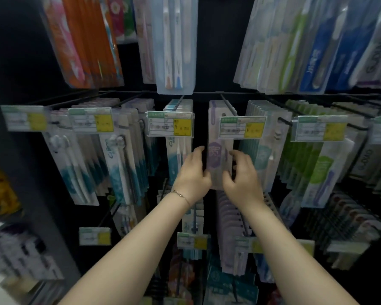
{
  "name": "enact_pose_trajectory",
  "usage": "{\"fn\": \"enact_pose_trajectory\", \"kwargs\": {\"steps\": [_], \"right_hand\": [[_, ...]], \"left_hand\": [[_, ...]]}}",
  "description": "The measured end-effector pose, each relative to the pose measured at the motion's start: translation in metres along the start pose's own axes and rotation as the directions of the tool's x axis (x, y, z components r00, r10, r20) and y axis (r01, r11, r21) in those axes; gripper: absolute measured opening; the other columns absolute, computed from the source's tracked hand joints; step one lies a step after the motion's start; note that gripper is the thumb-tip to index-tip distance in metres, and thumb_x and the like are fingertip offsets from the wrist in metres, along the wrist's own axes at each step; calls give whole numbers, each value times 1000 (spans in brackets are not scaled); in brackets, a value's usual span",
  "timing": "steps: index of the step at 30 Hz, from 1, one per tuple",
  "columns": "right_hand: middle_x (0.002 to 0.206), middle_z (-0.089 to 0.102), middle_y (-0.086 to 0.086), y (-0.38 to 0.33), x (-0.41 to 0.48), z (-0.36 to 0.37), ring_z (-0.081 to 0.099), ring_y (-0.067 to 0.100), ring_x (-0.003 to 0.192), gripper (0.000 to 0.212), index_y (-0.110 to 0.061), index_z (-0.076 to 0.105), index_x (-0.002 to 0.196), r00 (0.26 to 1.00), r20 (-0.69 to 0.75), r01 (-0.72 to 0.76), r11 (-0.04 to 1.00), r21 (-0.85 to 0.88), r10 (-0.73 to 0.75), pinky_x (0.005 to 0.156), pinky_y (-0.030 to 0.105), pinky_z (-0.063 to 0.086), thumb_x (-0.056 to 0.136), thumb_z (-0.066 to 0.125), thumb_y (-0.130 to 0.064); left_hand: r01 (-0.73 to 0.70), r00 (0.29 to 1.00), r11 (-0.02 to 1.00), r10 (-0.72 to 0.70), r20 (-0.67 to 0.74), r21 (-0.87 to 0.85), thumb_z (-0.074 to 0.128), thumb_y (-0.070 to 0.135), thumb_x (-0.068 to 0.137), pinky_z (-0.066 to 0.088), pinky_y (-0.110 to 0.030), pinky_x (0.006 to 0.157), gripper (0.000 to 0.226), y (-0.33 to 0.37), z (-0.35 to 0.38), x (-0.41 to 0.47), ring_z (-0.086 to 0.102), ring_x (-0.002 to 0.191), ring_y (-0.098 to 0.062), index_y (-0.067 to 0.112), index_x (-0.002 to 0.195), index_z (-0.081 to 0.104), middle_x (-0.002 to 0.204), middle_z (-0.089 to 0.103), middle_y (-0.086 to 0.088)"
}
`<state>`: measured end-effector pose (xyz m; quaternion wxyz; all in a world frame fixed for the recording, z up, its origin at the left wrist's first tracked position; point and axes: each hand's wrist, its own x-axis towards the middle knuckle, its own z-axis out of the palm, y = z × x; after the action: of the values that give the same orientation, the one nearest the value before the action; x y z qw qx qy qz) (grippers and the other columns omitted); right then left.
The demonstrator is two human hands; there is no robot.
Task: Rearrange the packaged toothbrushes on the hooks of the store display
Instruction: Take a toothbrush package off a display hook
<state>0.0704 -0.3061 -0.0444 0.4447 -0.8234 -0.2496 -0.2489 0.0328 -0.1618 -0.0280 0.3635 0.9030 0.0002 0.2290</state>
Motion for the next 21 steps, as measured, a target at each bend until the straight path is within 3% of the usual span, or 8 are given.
{"fn": "enact_pose_trajectory", "kwargs": {"steps": [4,11,16,21], "right_hand": [[127,56,10,-19,-7,5,53,29,119,43,-10,52,131,994,42,105,990,-90,-102,91,39,49,89,59,-12],[117,59,3,-53,-18,35,55,22,111,32,-16,56,125,965,202,201,964,-172,-165,86,36,50,94,54,-20],[119,57,0,-79,-25,65,54,21,111,32,-18,56,126,953,244,224,961,-162,-181,86,39,51,95,53,-22],[133,52,0,-111,-28,101,49,19,123,45,-18,47,139,973,187,150,985,-86,-131,93,27,40,95,55,-18]], "left_hand": [[2,999,968,8,-39,251,52,21,96,52,-42,91,25,-1,-28,-28,58,110,-21,20,120,62,119,59,0],[45,999,887,-26,-48,459,49,27,96,48,-38,85,20,-26,-81,-62,57,100,-20,22,108,64,105,59,3],[92,988,888,-25,-153,451,53,26,94,49,-40,82,14,-56,-117,-73,56,97,-23,19,101,62,100,54,2],[75,978,925,5,-208,373,58,23,91,51,-43,81,17,-82,-146,-74,51,100,-23,14,106,54,105,48,-2]]}}
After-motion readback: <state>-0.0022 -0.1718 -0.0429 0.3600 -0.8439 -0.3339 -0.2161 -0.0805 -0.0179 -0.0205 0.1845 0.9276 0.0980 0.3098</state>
